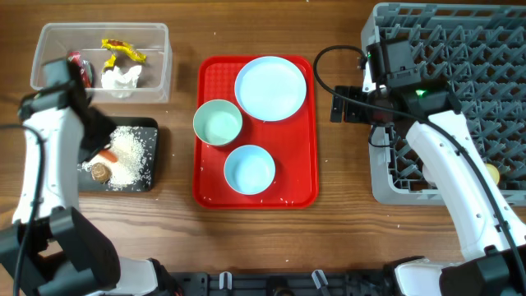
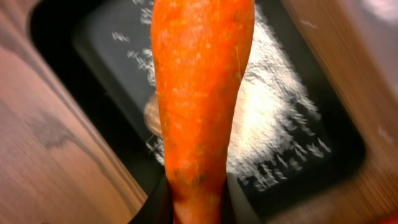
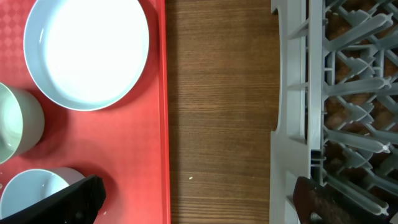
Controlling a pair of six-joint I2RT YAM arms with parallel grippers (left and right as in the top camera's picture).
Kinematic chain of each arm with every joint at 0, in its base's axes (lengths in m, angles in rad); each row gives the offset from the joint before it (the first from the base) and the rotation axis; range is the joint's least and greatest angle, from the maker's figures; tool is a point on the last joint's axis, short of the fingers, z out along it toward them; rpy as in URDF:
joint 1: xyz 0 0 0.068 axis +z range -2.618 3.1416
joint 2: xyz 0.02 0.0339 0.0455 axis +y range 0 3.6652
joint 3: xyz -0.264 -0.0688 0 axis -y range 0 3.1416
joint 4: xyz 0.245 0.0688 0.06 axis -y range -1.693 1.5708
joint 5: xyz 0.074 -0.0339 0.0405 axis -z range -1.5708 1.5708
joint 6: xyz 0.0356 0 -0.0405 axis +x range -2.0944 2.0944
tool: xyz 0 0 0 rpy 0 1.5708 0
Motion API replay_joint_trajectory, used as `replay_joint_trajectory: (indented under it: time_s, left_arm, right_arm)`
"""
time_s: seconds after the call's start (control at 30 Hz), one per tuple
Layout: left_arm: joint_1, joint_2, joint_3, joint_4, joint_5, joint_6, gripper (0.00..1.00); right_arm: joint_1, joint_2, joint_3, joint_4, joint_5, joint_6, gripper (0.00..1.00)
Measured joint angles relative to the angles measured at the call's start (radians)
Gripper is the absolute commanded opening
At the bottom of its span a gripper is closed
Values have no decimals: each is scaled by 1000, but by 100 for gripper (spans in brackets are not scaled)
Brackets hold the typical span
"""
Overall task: Sort waste into correct bins and load items into the dishwasher rack
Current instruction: 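Grasp the white rice bowl with the right gripper and lift it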
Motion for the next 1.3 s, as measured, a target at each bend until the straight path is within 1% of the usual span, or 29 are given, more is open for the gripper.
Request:
replay_joint_trajectory:
  time_s: [0.03,0.07,0.13,0.17,0.2,0.3,0.33,0.53,0.6,0.67,0.7,0.73,0.77,0.8,0.83,0.97,1.0,1.1,1.17,1.2,1.23,1.27,1.3]
  left_arm:
    - [57,0,-55,65,4,0,5]
    - [102,-2,-119,167,26,-3,6]
    - [152,1,-208,288,69,-3,6]
    - [167,1,-251,355,91,-4,8]
    - [174,2,-296,431,111,-6,14]
    - [173,2,-326,481,134,-11,46]
    - [173,2,-326,485,136,-2,51]
    - [173,2,-326,515,141,-9,52]
    - [174,2,-319,511,203,-2,58]
    - [169,-8,-288,514,347,39,65]
    - [148,-29,-253,532,466,90,69]
    - [117,-50,-227,551,531,117,73]
    - [58,-81,-201,585,599,161,74]
    - [-22,-105,-185,609,640,197,74]
    - [-128,-114,-177,626,668,234,74]
    - [-404,-102,-177,610,618,281,72]
    - [-480,-94,-177,599,581,286,72]
    - [-626,-70,-177,561,440,288,70]
    - [-656,-64,-177,551,353,254,73]
    - [-641,-64,-177,547,308,211,76]
    - [-618,-64,-177,539,286,177,82]
    - [-563,-65,-177,513,259,126,85]
    - [-520,-66,-177,500,246,102,96]
  right_arm:
    - [0,0,0,2,0,0,100]
    - [0,1,0,4,0,0,100]
    - [0,1,0,3,0,0,100]
    - [0,1,0,2,0,0,100]
    - [0,1,0,2,0,0,100]
    - [0,1,0,1,0,0,100]
    - [0,1,0,2,0,0,100]
    - [0,1,0,-2,0,0,100]
    - [0,1,0,-2,0,0,100]
    - [0,1,0,-2,0,0,100]
    - [0,1,0,-1,0,0,100]
    - [0,1,0,3,-1,0,100]
    - [0,1,0,18,-12,1,100]
    - [0,1,0,29,-24,0,100]
    - [0,1,0,37,-36,1,100]
    - [0,1,0,53,-58,1,100]
    - [0,1,0,59,-61,1,100]
    - [0,2,0,100,-105,1,99]
    - [5,16,0,172,-170,5,96]
    - [16,39,0,212,-207,17,96]
    - [51,96,0,294,-260,46,93]
    - [83,149,0,340,-296,62,91]
    - [117,200,-2,386,-325,86,86]
